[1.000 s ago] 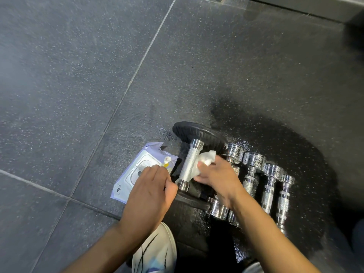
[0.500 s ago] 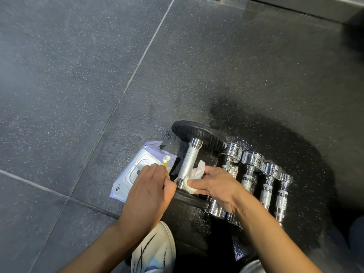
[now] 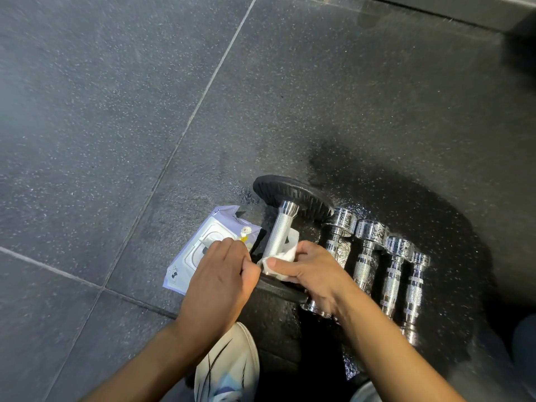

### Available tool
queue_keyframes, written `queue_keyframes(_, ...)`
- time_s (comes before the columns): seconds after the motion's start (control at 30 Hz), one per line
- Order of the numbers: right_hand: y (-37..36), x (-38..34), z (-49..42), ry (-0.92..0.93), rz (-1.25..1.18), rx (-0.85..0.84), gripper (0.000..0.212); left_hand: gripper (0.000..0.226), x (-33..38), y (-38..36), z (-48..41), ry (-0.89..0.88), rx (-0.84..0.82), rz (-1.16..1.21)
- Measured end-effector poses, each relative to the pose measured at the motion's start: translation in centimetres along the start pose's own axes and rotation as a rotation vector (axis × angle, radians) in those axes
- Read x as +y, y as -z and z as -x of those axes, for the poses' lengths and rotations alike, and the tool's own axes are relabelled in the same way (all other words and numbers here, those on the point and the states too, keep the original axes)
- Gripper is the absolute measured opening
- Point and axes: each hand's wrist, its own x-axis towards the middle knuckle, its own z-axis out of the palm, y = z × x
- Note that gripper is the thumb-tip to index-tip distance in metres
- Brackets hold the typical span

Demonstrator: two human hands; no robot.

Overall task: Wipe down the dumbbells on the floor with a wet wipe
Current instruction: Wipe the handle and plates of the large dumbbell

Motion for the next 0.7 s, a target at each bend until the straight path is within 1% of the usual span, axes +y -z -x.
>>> queue_keyframes(0.03,0.6,-0.1,0.0,-0.029,-0.061,-0.032,0.057,0.015,0.0,0.0,0.0,0.000,-0.001,-0.003)
queue_keyframes(0.1,1.8,-0.1,0.0,-0.060,-0.075,-0.080,0.048,0.015,0.0,0.0,0.0,0.002,-0.001,-0.006)
queue_keyframes(0.17,2.1,0.0,0.1,-0.040,0.059,-0.076,0.044,0.014,0.0,-0.1,0.0,0.009,0.000,-0.001)
queue_keyframes(0.23,1.9,0.2,0.1,-0.023,0.165,-0.064,0.045,0.014,0.0,-0.1,0.0,0.011,-0.005,0.004)
queue_keyframes(0.37,1.5,0.6,-0.4,0.042,0.226,-0.003,0.045,0.016,-0.1,-0.1,0.0,0.025,-0.017,0.007)
queue_keyframes(0.43,1.3,0.2,-0.2,0.022,0.069,0.028,0.038,0.018,-0.1,-0.1,0.0,0.015,-0.017,0.009)
queue_keyframes(0.5,1.3,-0.5,0.3,-0.029,-0.116,-0.010,0.030,0.019,-0.1,-0.1,-0.1,0.014,-0.012,0.010)
queue_keyframes(0.57,1.6,-0.9,0.7,-0.036,-0.157,-0.049,0.014,0.019,0.0,0.0,-0.1,0.022,-0.010,0.011)
queue_keyframes(0.6,1.7,-1.1,0.8,-0.037,-0.177,-0.046,0.009,0.019,0.0,0.0,-0.1,0.023,-0.008,0.012)
queue_keyframes(0.67,1.7,-1.2,0.7,-0.033,-0.257,-0.020,0.018,0.018,0.1,0.0,-0.1,0.019,-0.004,0.014)
queue_keyframes(0.7,1.5,-1.1,0.5,-0.029,-0.323,-0.013,0.019,0.018,0.1,0.0,-0.1,0.017,-0.003,0.013)
